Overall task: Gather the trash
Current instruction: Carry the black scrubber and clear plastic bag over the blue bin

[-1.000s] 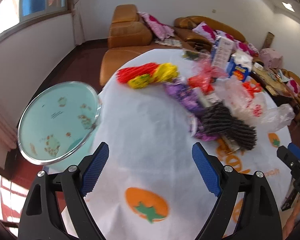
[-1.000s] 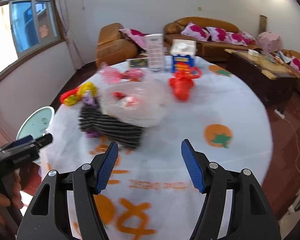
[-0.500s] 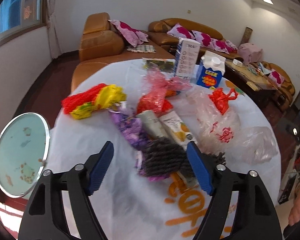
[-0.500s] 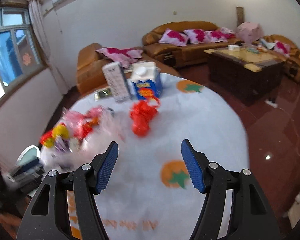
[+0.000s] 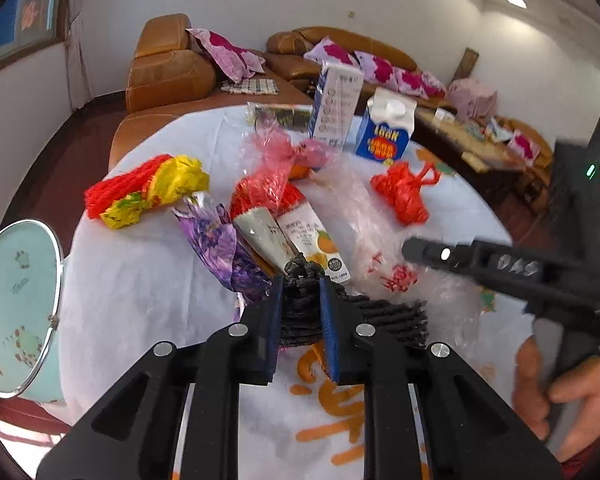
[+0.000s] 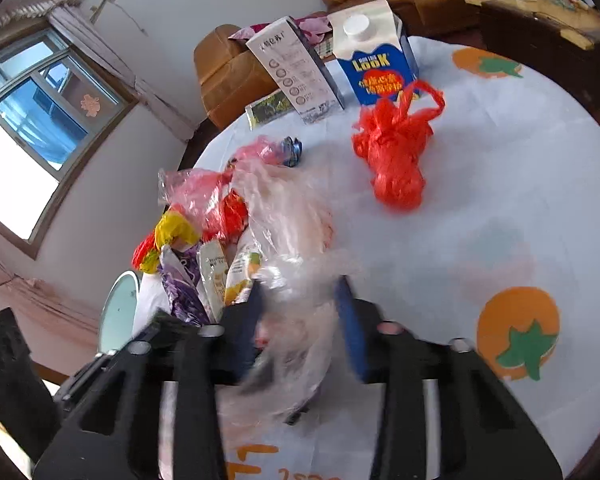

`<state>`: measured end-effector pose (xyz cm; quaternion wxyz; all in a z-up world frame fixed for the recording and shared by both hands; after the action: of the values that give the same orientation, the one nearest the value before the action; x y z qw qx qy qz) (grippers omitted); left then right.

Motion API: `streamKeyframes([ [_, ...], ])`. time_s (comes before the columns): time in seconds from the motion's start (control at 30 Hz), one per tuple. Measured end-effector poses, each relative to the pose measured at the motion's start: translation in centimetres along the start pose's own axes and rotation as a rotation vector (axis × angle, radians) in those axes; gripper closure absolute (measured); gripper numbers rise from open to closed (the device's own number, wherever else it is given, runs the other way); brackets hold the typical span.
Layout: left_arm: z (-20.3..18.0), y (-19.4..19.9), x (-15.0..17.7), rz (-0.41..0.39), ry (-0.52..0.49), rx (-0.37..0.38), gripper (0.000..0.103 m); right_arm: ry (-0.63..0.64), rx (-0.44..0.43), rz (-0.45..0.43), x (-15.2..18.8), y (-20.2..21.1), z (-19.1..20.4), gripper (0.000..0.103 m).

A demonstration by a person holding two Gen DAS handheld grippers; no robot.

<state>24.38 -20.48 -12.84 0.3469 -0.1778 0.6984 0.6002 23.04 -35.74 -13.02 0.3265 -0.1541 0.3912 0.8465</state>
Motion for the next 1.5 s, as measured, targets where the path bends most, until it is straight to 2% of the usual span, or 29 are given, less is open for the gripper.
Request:
streamKeyframes([
  [0.1,0.9,1.8,-0.5,-0.041,0.020,0.007,0.086,0.052,0.021,-0.042,-0.3,1.5,1.0,0.087],
  [0.33,3.9,5.6,-1.8,-0.135,0.075,-0.019,0.086,0.177,0.074,-0.195,-0.6,5.8,4.9,0.092],
  [0.47,6.6,7.3,-2.2,-0.178,0.111,-0.079,0.086,0.247,0.075,-0.250,-0.5,7.1,7.5,0.092],
  [0.63,9.8,8.1,-2.1,-0.186,0.162,-0.139,0.086,0.329,0.072,-0.314,-0.4,7.8,11.0,0.093],
  [1.03,16.4,10.3,-1.0,-0.199,0.243,-0.269,0.086,0.384,-0.013,-0.232,2.0,3.0,16.0,0.093],
  [1.5,22.1,11.1,0.9,-0.185,0.322,-0.350,0.086,0.453,-0.085,-0.135,5.3,-2.2,21.7,0.093],
])
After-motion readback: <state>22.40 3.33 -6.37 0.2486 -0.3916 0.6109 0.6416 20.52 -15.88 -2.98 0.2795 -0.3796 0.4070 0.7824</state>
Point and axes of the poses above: each gripper's, at about its wrist camera, not at the fingertips, and y roughly against the way its jaws point, z to its left, x to its underside, the point moved 8 cm from there along -y, roughly the way its jaws point, and after that the axes turned 13 degrees about -x, right-handed, at the moved point
